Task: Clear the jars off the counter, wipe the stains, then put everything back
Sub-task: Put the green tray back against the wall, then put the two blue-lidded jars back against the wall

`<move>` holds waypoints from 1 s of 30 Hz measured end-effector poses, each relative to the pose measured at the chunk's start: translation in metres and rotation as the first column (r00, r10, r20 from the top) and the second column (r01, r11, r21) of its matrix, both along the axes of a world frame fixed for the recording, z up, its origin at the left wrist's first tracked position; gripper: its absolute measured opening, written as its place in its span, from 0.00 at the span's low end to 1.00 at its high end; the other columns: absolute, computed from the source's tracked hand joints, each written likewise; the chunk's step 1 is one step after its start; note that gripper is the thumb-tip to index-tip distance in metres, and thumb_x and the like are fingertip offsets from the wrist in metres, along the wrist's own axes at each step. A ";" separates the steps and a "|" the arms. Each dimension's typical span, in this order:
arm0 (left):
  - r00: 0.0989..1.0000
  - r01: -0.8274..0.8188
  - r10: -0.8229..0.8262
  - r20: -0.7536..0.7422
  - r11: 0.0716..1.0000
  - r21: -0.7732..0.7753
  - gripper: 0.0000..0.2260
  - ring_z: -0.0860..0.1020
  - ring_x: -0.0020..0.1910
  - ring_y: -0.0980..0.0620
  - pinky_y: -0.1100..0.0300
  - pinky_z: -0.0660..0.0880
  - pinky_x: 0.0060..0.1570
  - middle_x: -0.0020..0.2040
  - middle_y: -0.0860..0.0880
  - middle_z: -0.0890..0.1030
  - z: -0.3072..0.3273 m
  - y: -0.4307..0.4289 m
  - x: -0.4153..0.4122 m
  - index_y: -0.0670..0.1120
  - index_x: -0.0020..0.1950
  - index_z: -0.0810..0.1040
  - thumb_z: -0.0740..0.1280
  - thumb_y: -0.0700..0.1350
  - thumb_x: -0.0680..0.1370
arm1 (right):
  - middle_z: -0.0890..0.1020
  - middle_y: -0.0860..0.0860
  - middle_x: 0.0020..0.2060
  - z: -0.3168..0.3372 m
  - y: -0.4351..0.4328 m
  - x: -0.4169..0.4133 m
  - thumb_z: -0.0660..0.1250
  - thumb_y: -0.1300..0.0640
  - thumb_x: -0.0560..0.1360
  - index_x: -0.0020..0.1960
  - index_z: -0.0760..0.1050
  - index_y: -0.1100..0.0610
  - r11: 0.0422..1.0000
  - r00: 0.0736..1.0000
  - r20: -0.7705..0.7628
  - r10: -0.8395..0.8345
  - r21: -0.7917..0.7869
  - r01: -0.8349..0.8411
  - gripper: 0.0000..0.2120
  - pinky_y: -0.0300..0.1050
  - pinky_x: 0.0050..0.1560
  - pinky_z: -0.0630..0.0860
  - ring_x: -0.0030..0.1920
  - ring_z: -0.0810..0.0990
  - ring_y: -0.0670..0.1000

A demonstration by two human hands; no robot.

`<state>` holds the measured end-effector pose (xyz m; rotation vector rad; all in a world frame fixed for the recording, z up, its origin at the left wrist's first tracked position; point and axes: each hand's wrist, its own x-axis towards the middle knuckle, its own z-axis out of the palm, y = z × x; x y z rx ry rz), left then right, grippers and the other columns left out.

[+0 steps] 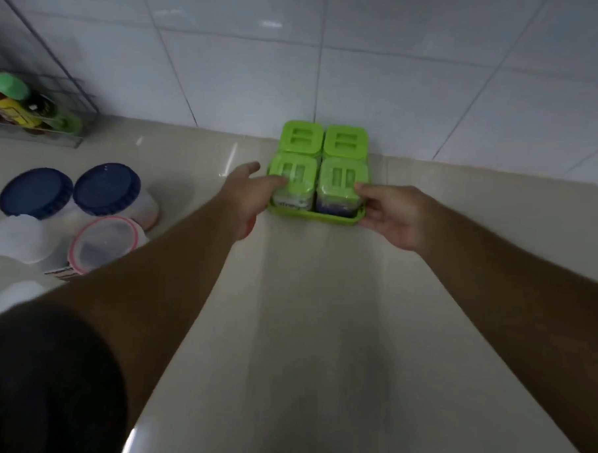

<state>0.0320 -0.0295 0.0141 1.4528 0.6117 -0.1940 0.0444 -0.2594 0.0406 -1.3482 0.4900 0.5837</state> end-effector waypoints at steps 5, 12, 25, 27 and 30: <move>0.998 -0.042 0.042 0.041 0.999 -0.004 0.42 0.80 0.56 0.48 0.51 0.77 0.60 0.68 0.42 0.74 -0.010 0.000 0.025 0.43 0.77 0.61 0.75 0.44 0.66 | 0.85 0.55 0.56 -0.014 0.006 0.017 0.71 0.60 0.78 0.64 0.78 0.61 1.000 1.000 0.010 -0.025 -0.014 0.025 0.15 0.43 0.36 0.82 0.44 0.86 0.49; 0.999 -0.039 0.040 -0.002 0.982 0.183 0.38 0.75 0.65 0.46 0.59 0.72 0.61 0.73 0.43 0.69 0.009 -0.004 0.025 0.44 0.79 0.58 0.73 0.49 0.74 | 0.82 0.56 0.63 -0.015 0.019 0.029 0.70 0.53 0.79 0.69 0.73 0.61 0.992 0.994 0.099 -0.045 -0.113 0.057 0.21 0.50 0.57 0.81 0.60 0.83 0.54; 0.990 0.125 -0.117 -0.075 0.510 0.851 0.22 0.76 0.52 0.49 0.55 0.75 0.50 0.58 0.49 0.78 0.138 0.244 -0.097 0.52 0.62 0.78 0.74 0.53 0.69 | 0.80 0.45 0.54 0.064 0.197 -0.071 0.76 0.50 0.72 0.66 0.74 0.43 0.810 0.770 0.423 0.478 -0.552 -0.199 0.24 0.43 0.46 0.76 0.50 0.80 0.45; 0.961 0.277 -0.109 -0.255 0.401 0.873 0.31 0.75 0.56 0.45 0.53 0.74 0.52 0.63 0.46 0.76 0.123 0.273 -0.093 0.50 0.67 0.74 0.76 0.57 0.67 | 0.77 0.47 0.63 0.064 0.248 -0.070 0.76 0.46 0.71 0.71 0.70 0.42 0.697 0.682 0.385 0.622 -0.669 -0.258 0.31 0.47 0.58 0.76 0.60 0.78 0.49; 0.903 0.429 -0.184 -0.389 0.312 0.848 0.38 0.76 0.56 0.44 0.54 0.73 0.49 0.63 0.45 0.77 0.095 0.292 -0.080 0.48 0.68 0.73 0.76 0.63 0.63 | 0.73 0.49 0.71 0.057 0.312 -0.061 0.77 0.46 0.69 0.76 0.66 0.45 0.492 0.506 0.296 0.810 -0.813 -0.312 0.39 0.43 0.57 0.71 0.67 0.74 0.51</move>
